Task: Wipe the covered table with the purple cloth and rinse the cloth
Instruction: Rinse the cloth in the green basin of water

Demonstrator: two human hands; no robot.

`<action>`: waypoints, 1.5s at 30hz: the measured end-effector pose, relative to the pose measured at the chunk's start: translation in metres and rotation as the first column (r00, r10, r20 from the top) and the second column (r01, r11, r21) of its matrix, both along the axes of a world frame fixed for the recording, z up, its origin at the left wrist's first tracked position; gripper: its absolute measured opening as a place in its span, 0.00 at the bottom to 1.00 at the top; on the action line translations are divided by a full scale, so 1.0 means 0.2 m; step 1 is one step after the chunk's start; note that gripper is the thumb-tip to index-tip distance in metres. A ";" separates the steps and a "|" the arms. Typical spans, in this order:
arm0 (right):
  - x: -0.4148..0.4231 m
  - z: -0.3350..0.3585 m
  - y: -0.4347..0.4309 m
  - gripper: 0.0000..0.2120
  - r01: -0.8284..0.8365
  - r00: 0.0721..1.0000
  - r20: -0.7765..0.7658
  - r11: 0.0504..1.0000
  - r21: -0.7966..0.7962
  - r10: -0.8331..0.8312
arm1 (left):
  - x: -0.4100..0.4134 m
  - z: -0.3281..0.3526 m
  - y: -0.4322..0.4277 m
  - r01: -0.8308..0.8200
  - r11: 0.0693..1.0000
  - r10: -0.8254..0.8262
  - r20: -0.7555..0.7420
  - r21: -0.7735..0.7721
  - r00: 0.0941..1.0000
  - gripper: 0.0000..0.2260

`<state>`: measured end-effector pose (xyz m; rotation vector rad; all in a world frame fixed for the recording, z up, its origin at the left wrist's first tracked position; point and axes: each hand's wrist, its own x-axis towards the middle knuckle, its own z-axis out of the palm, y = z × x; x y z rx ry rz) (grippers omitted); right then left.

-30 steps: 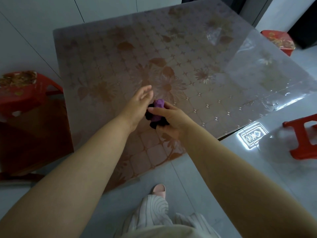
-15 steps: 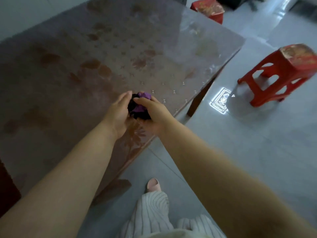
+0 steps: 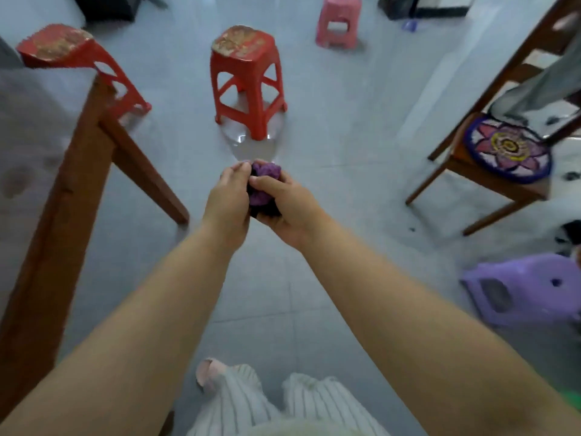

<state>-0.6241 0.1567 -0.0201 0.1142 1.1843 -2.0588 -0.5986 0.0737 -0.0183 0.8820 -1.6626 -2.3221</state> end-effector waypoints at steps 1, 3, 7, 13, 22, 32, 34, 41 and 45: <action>-0.03 0.00 0.19 0.13 0.056 0.998 -0.004 0.998 0.028 -0.056 | -0.06 -0.02 0.18 0.059 0.998 -0.059 0.002 0.025 0.998 0.12; -0.08 -0.02 0.57 0.12 0.156 0.988 -0.010 0.985 0.074 -0.155 | -0.15 -0.07 0.54 0.182 0.982 -0.183 0.021 0.059 0.983 0.13; -0.05 -0.08 1.24 0.10 0.337 0.939 0.015 0.928 0.158 -0.343 | -0.24 -0.19 1.20 0.369 0.925 -0.377 0.115 0.087 0.919 0.13; 0.15 -0.18 2.08 0.10 0.653 0.720 0.092 0.717 0.244 -0.688 | -0.17 -0.25 2.09 0.734 0.672 -0.735 0.207 0.100 0.645 0.09; 0.58 -0.21 3.07 0.15 0.964 0.075 0.065 0.089 0.250 -0.995 | -0.01 -0.29 3.26 0.995 -0.071 -0.988 0.133 0.075 -0.081 0.11; 0.99 -0.27 4.23 0.15 0.818 0.017 -0.331 -0.177 0.547 -0.943 | 0.35 -0.28 4.61 0.860 -0.509 -0.859 0.092 -0.041 -0.504 0.20; 1.02 -0.37 4.47 0.19 0.774 0.112 -0.359 -0.145 0.617 -0.927 | 0.40 -0.41 4.88 0.877 -0.467 -0.880 0.156 -0.115 -0.449 0.26; 1.10 -0.97 5.14 0.32 0.824 -0.022 -0.115 -0.083 0.560 -0.993 | 0.42 -1.00 5.54 0.890 -0.440 -0.898 0.094 -0.118 -0.431 0.15; 1.16 -1.50 5.41 0.16 0.887 -0.128 0.014 -0.108 0.450 -0.992 | 0.47 -1.49 5.85 0.740 -0.641 -0.766 0.095 -0.204 -0.636 0.15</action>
